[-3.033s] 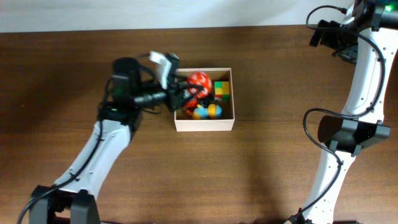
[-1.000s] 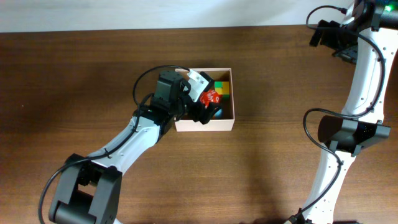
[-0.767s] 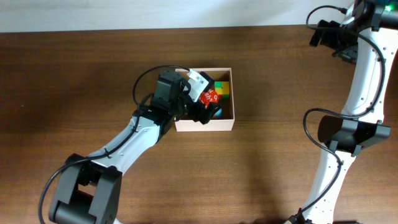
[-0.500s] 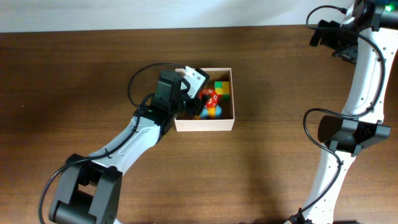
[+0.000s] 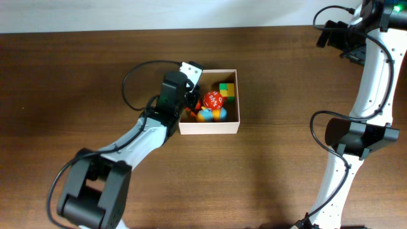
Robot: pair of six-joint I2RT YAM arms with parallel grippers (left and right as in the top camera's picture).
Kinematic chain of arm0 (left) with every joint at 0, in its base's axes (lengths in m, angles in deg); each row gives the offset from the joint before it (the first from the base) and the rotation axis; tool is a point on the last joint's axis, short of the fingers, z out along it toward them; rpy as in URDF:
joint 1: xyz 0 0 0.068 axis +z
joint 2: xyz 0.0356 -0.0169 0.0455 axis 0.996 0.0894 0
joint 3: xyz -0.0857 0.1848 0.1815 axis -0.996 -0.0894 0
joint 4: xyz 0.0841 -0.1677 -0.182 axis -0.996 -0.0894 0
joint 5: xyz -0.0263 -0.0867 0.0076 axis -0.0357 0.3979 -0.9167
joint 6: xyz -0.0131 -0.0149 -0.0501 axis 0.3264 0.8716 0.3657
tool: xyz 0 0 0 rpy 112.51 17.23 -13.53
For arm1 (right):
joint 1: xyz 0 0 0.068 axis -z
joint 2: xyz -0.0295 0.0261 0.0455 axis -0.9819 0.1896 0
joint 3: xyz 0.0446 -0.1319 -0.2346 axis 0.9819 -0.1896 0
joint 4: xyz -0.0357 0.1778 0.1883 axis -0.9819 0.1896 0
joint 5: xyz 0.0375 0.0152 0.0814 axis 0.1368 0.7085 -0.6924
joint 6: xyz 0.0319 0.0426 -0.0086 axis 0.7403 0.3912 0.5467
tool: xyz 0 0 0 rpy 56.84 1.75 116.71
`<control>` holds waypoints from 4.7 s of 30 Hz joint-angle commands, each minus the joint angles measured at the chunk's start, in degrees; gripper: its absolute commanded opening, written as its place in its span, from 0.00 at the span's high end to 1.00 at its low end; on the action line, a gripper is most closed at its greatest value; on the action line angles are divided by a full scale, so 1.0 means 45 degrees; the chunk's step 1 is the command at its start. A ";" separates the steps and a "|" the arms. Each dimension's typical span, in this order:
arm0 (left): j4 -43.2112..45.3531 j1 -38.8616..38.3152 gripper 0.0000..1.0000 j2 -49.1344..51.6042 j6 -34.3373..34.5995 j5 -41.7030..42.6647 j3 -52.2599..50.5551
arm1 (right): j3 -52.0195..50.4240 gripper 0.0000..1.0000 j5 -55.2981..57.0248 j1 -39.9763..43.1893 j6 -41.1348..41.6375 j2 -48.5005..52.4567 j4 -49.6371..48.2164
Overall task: Pack container
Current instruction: 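Lower the red ball into the box with the left gripper, then press the red ball down into the box and open the left gripper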
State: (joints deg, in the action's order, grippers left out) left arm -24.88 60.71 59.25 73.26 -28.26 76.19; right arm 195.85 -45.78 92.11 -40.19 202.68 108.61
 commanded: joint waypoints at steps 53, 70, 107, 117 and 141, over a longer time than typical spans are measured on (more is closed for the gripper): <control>0.0719 -0.2477 0.68 0.0937 -0.1545 0.0121 0.1049 | 0.0219 0.01 -0.0068 -0.0044 0.0073 0.0005 0.0063; -0.0049 -0.2511 0.72 0.0937 -0.1535 -0.0753 0.2259 | 0.0219 0.02 -0.0068 -0.0044 0.0068 0.0005 0.0063; -0.2715 -0.1409 0.73 0.2001 -0.1535 -0.0379 0.2807 | 0.0219 0.01 -0.0068 -0.0044 0.0068 0.0005 0.0063; -0.6921 -0.1865 0.73 0.1914 -0.1535 -0.0379 0.5571 | 0.0219 0.01 -0.0068 -0.0044 0.0068 0.0005 0.0063; -1.0010 -0.2205 0.56 0.1545 0.0019 0.0155 0.6645 | 0.0219 0.01 -0.0068 -0.0044 0.0073 0.0005 0.0063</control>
State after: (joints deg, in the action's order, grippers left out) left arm -68.59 50.91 67.97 71.38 -28.24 104.54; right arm 195.85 -45.78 92.11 -40.17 202.66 108.61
